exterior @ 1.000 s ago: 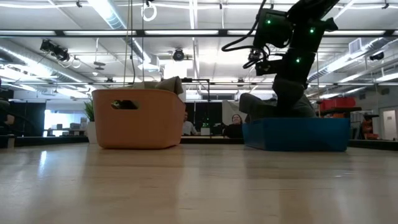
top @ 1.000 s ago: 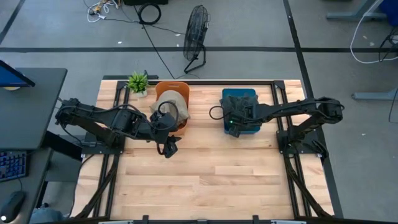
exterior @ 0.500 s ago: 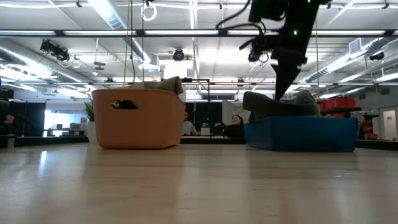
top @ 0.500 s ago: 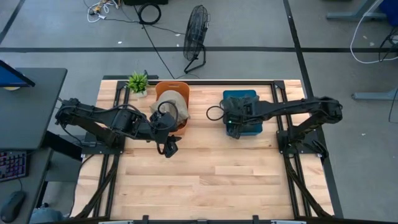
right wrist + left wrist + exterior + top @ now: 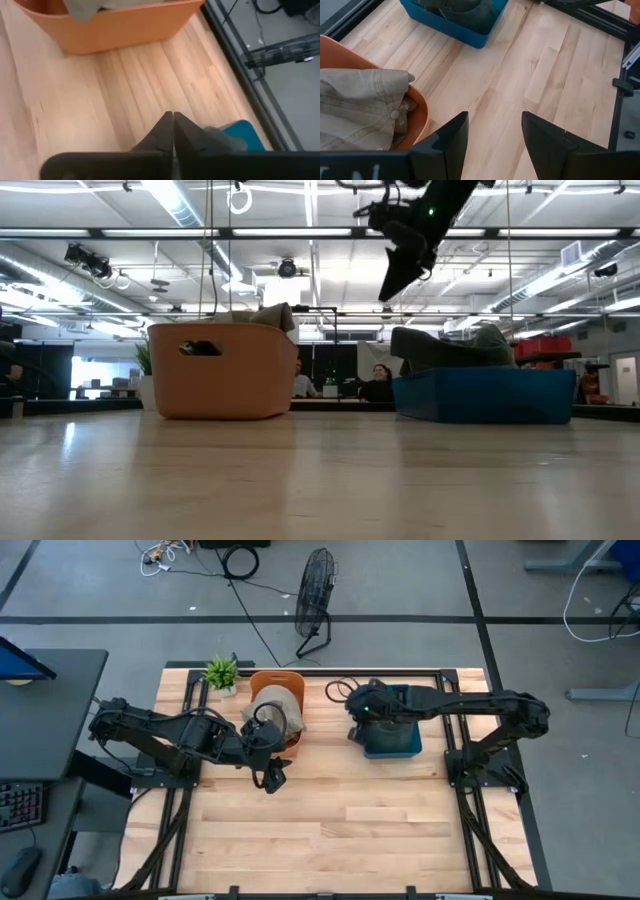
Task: Pick & Place hat
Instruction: Put the black cap into the blue bin
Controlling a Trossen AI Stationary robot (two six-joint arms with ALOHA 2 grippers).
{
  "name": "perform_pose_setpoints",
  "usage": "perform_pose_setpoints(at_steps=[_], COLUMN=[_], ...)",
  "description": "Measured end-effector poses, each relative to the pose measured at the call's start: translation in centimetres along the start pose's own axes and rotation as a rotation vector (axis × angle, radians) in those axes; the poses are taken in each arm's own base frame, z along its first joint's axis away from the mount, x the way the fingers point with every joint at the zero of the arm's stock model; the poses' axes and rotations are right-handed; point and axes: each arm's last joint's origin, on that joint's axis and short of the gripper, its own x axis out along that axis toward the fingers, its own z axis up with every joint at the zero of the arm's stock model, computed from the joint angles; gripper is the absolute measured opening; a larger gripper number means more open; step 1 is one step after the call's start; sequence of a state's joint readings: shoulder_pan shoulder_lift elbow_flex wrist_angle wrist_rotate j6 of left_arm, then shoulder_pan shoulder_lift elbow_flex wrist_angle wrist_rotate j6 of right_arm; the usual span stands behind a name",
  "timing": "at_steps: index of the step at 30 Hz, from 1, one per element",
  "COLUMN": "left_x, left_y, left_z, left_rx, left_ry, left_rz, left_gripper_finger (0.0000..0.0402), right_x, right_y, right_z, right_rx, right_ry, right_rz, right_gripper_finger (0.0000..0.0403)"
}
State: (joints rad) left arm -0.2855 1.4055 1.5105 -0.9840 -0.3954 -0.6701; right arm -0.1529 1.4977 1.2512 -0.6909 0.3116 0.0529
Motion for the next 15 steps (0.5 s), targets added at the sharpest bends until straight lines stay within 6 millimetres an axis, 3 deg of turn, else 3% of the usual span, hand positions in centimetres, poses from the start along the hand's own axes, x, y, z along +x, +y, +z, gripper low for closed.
perform_pose_setpoints(at_steps=[9,15], left_x=[0.0,0.0], left_y=[0.0,0.0], left_z=[0.0,0.0], left_rx=[-0.001,-0.001], left_ry=[-0.002,-0.004], left_rz=[-0.002,-0.003], left_gripper_finger=[0.0188,0.0188], right_x=[3.9,6.2], right_y=[-2.3,-2.8], right_z=[-1.1,-2.4], right_rx=[0.130,0.170], right_ry=[-0.003,0.100], right_rz=[0.011,0.003], right_gripper_finger=[0.0004,0.0002])
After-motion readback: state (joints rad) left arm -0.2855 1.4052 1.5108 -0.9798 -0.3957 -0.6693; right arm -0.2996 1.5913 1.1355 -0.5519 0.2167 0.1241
